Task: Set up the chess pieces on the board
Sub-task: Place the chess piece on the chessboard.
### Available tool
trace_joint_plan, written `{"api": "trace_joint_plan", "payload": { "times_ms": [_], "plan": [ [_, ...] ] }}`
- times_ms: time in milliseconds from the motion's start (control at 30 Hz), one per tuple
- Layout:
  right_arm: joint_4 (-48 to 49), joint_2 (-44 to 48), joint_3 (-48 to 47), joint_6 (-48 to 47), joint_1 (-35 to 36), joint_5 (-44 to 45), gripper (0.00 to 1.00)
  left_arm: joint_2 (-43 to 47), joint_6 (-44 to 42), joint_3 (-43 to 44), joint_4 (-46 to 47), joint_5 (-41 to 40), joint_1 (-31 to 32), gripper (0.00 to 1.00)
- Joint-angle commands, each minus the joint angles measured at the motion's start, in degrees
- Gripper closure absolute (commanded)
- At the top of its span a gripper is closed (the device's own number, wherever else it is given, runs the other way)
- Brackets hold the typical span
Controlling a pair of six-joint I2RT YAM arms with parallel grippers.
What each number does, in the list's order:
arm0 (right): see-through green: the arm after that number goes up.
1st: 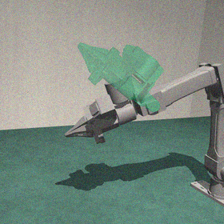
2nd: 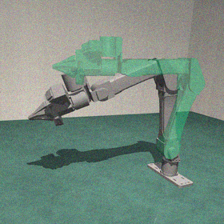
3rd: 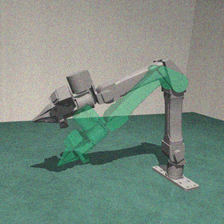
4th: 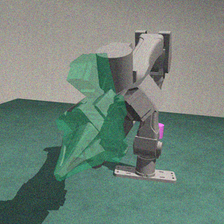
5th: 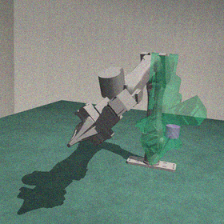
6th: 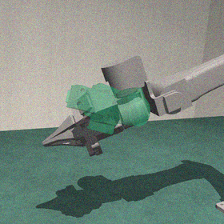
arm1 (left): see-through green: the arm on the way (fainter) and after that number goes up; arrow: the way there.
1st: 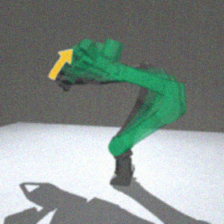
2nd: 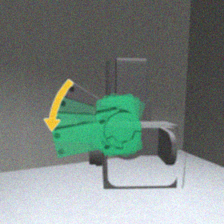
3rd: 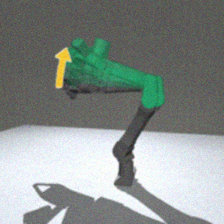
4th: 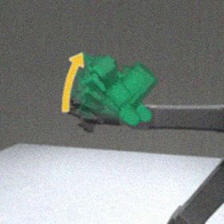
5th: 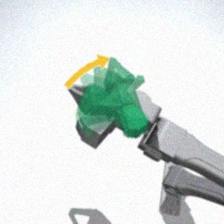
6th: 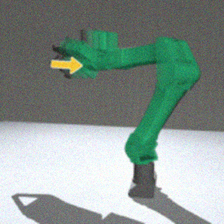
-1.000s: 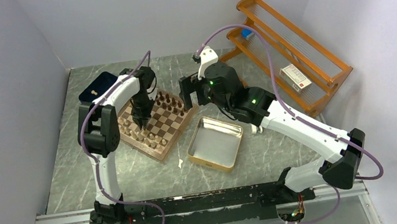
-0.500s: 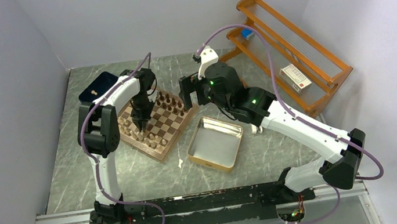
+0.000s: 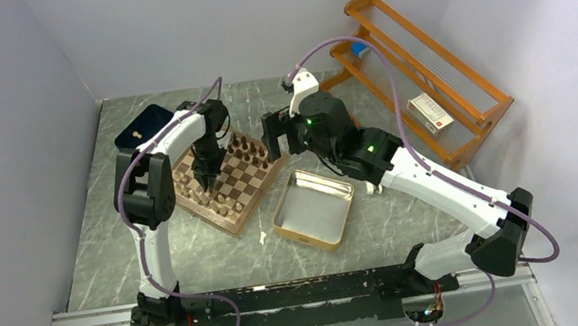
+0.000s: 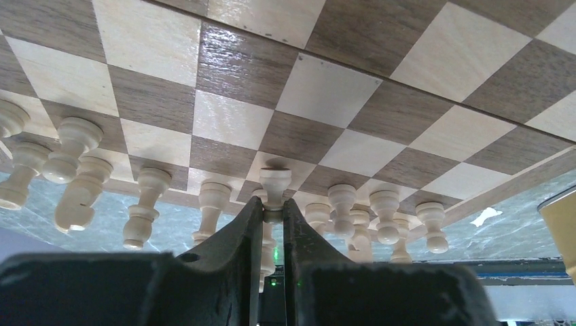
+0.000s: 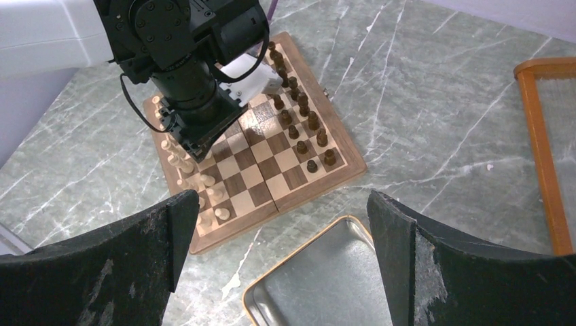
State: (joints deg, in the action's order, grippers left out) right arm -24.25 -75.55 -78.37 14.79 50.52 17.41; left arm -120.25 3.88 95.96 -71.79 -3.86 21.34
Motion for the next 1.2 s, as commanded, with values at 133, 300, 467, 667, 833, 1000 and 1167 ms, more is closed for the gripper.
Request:
{"api": "trace_joint_plan", "payload": {
  "times_ms": [133,300,467,667,833,1000,1167],
  "plan": [
    [1.27,1.64,0.52,0.30,-0.25,0.17,0.00,1.60,0.50,0.02,-2.03,-1.11,1.13,0.82],
    [1.13,1.54,0.40,0.13,-0.23,0.17,0.00,1.62,0.48,0.58,-2.30,-2.40,1.16,0.82],
    [1.23,1.46,0.28,-0.10,-0.29,0.28,0.00,1.29,0.35,0.00,-2.22,-1.83,1.24,0.81],
    [1.23,1.37,0.23,-0.28,-0.27,0.52,0.00,0.90,0.22,-0.05,-1.97,-0.85,1.48,0.81],
    [1.15,1.20,0.15,-0.34,-0.25,0.60,0.00,0.71,-0.01,-0.78,-1.79,-0.24,1.59,0.81],
    [1.15,0.75,-0.18,-0.63,-0.29,0.52,0.00,1.15,-0.10,-1.54,-1.77,-0.33,1.68,0.81],
    [1.32,0.33,-0.46,-0.89,-0.28,0.05,0.00,1.41,-0.19,-1.89,-1.70,-0.74,1.72,0.81]
  ]
}}
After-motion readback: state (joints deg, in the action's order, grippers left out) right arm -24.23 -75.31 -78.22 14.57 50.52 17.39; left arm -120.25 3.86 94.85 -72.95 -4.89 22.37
